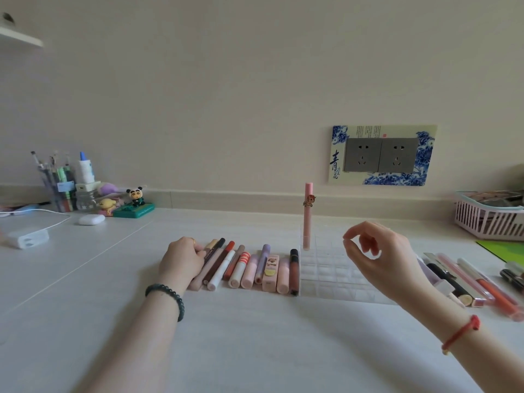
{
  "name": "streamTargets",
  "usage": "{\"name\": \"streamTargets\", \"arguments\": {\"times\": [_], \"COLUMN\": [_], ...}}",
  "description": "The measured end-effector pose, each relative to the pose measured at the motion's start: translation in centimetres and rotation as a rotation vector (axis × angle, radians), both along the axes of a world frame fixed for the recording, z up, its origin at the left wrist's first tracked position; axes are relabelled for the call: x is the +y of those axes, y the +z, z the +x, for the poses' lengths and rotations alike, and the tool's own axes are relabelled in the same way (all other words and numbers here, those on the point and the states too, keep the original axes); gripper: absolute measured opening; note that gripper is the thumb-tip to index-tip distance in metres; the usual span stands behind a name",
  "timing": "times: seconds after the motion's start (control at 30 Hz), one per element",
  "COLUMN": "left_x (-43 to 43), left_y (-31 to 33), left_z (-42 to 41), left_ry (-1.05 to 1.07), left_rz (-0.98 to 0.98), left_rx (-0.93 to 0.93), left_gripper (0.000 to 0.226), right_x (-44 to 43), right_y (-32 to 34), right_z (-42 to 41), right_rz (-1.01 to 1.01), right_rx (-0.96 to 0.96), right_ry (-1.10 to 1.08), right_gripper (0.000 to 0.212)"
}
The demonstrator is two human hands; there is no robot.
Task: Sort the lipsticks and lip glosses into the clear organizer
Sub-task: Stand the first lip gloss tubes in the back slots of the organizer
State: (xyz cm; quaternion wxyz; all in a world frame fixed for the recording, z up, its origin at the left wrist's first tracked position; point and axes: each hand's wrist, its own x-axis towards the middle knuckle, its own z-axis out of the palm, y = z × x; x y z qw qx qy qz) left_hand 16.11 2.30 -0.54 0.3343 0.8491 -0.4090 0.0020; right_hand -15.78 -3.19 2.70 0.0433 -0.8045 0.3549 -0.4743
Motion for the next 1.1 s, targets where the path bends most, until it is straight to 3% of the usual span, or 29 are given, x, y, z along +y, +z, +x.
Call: {"name": "streamTargets", "arguments": {"times": [0.33, 0.57, 0.67, 0.77, 0.87, 0.97, 1.1], "left_x": [0.1, 0.4, 0.5, 0.8, 0.8, 0.9, 1.0], "left_y": [0.1, 0.7, 2.7, 4.1, 4.0, 3.2, 2.6], "left_z": [0.7, 0.5, -1.7, -5.6, -9.1, -11.4, -13.2], "left_ry": [0.012, 0.029, -0.202, -0.54, -0.786, -0.968, -1.03], "left_rz": [-0.076, -0.313, -0.623, -0.672, -0.583, -0.452, -0.414], "left_rx": [0.097, 0.298, 0.731, 1.061, 1.122, 1.044, 0.983], "left_gripper": [0.021, 0.02, 0.012, 0.017, 0.018, 0.024, 0.022], "right_x": [0.0, 0.5, 0.7, 1.2, 1.8, 2.4, 2.7], "right_y": [-0.6, -1.0, -0.9, -0.7, -0.5, -0.1, 0.4], "right_z": [0.2, 0.5, 0.8, 1.3, 1.8, 2.2, 2.4], "right_rz": [0.052, 0.053, 0.059, 0.124, 0.23, 0.33, 0.366], "right_rx": [0.036, 0.069, 0.013, -0.082, -0.164, -0.257, -0.306], "right_ry": [0.025, 0.03, 0.065, 0.146, 0.258, 0.348, 0.445], "right_gripper": [0.015, 0.017, 0.018, 0.016, 0.017, 0.019, 0.013]}}
